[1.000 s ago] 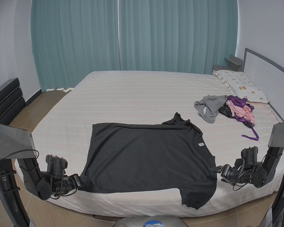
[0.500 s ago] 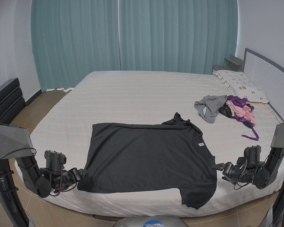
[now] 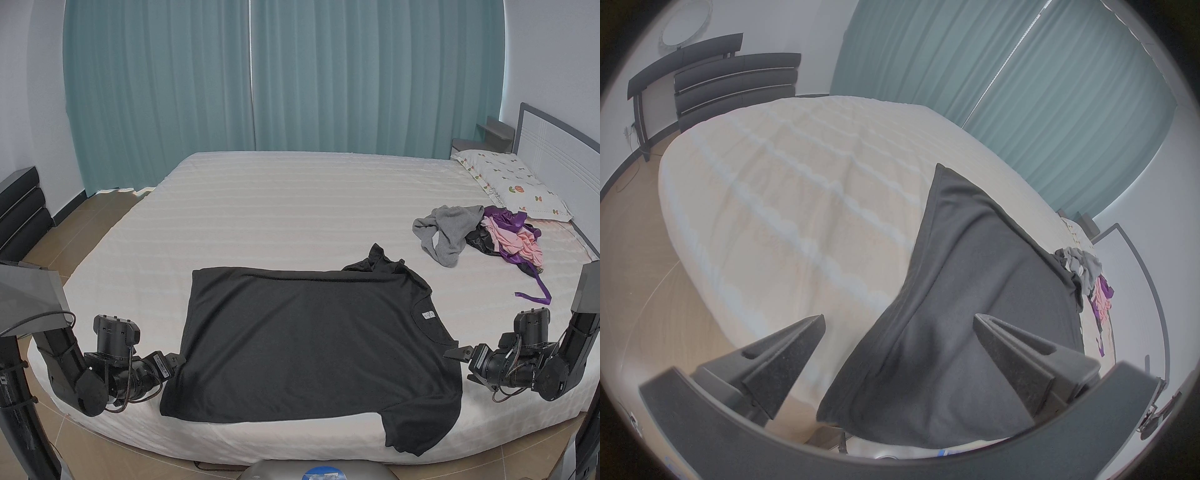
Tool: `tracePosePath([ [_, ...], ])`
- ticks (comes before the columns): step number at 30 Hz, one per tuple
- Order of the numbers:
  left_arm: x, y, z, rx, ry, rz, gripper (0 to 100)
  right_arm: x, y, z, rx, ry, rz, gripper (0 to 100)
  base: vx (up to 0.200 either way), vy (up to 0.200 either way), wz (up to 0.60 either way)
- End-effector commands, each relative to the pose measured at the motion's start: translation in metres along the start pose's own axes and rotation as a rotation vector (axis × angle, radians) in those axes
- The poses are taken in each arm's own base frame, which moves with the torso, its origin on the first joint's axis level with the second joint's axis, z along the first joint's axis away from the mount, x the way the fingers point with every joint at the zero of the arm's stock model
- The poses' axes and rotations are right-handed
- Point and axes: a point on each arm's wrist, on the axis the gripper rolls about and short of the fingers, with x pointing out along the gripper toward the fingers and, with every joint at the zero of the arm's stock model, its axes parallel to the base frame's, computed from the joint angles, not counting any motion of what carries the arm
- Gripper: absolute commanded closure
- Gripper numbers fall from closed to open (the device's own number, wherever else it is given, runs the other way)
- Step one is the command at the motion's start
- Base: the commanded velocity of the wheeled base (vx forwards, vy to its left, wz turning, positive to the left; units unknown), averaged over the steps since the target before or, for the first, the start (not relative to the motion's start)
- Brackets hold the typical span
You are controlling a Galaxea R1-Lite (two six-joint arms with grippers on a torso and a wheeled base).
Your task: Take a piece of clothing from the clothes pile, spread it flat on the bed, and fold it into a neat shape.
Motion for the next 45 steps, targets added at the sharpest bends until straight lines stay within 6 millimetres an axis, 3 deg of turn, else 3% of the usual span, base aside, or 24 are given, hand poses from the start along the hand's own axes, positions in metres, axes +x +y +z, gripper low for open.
tracePosePath([
  [1, -0.002, -0.001, 0.001, 0.001, -0.008, -0.007, 0, 0.001, -0.001, -0.001, 0.001, 0.004, -0.002, 0, 0.0, 0.0, 0.0],
  [20, -0.001, -0.005, 0.006, -0.033, -0.026, -0.017, 0, 0.001, 0.004, 0.004, 0.011, -0.04, 0.036, 0, 0.0, 0.0, 0.0],
  [26, -0.001, -0.006, 0.006, -0.039, -0.027, -0.018, 0, -0.001, 0.005, 0.006, 0.009, -0.051, 0.044, 0, 0.0, 0.2, 0.0],
  [35, -0.002, -0.007, 0.007, -0.039, -0.036, -0.027, 0, 0.002, 0.01, 0.01, 0.0, -0.064, 0.059, 0, 0.0, 0.0, 0.0],
  [45, -0.012, -0.01, 0.009, -0.034, -0.053, -0.048, 0, 0.016, 0.024, 0.031, -0.023, -0.123, 0.099, 0, 0.12, 0.0, 0.0],
])
